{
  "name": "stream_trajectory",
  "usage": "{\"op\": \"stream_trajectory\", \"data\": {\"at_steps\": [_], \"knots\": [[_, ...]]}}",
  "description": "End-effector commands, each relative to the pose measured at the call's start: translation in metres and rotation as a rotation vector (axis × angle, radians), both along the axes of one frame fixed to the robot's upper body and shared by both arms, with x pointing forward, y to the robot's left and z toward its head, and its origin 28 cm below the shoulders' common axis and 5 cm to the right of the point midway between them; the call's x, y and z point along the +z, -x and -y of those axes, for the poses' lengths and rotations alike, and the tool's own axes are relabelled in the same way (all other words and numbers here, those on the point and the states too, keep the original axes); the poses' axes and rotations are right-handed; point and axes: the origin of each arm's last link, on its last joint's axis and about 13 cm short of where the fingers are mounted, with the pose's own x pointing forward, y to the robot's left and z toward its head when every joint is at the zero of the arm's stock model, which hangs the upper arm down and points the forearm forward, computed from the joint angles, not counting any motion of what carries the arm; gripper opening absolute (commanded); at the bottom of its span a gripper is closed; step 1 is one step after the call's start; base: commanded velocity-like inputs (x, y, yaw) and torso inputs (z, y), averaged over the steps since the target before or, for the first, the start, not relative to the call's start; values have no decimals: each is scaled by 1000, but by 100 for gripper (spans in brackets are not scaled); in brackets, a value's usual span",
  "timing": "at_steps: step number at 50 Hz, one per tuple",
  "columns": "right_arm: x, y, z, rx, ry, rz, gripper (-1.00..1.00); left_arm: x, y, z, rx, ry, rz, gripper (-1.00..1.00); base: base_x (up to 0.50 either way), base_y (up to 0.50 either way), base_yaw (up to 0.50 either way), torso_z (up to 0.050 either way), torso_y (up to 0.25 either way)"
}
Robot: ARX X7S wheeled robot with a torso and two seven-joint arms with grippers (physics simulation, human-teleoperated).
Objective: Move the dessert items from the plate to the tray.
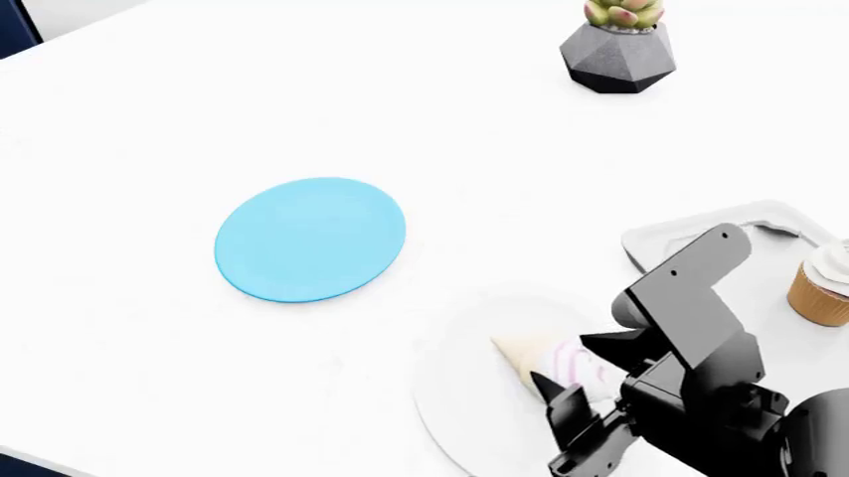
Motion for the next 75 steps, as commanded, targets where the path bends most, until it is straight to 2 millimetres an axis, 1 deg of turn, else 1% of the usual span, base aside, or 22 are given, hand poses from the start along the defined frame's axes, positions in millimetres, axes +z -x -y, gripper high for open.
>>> {"op": "stream_trajectory", "data": {"at_steps": [1,4,6,15,18,21,25,28,32,36,40,45,54,64,75], "knots": [[-4,3,-2,30,-5,-30,-100,0,0,0,2,0,4,100,0,0,0,0,0],[-4,4,-2,34,-4,-26,-100,0,0,0,3,0,3,100,0,0,0,0,0],[0,3,-3,34,-16,-1,-100,0,0,0,3,-1,3,100,0,0,0,0,0],[40,-2,0,-39,-70,185,-100,0,-1,0,1,-1,4,100,0,0,0,0,0],[50,-1,1,-59,-75,229,-100,0,-1,0,0,-1,5,100,0,0,0,0,0],[55,0,3,-74,-78,252,-100,0,-1,0,0,-1,5,100,0,0,0,0,0],[51,3,7,-114,-77,254,-100,0,-2,-1,0,-1,6,100,0,0,0,0,0],[48,7,14,-178,-60,268,-100,0,-2,-1,1,-2,7,100,0,0,0,0,0],[45,19,22,-236,-16,266,-100,0,-4,-1,-1,-3,7,100,0,0,0,0,0],[46,28,28,-268,0,270,-100,0,-5,0,-5,-2,6,100,0,0,0,0,0],[44,33,33,-301,-3,274,-100,0,-7,-1,-7,-2,7,100,0,0,0,0,0],[47,39,40,-363,-13,308,-100,0,-7,-1,-12,-3,3,100,0,0,0,0,0],[53,39,39,-470,-35,345,-100,1,-10,-1,-16,-2,2,100,0,0,0,0,0],[35,32,40,-537,-33,283,-100,1,-12,-1,-18,-2,2,100,0,0,0,0,0],[24,17,54,-660,-7,263,-100,1,-15,-2,-21,-3,2,100,0,0,0,0,0]]}}
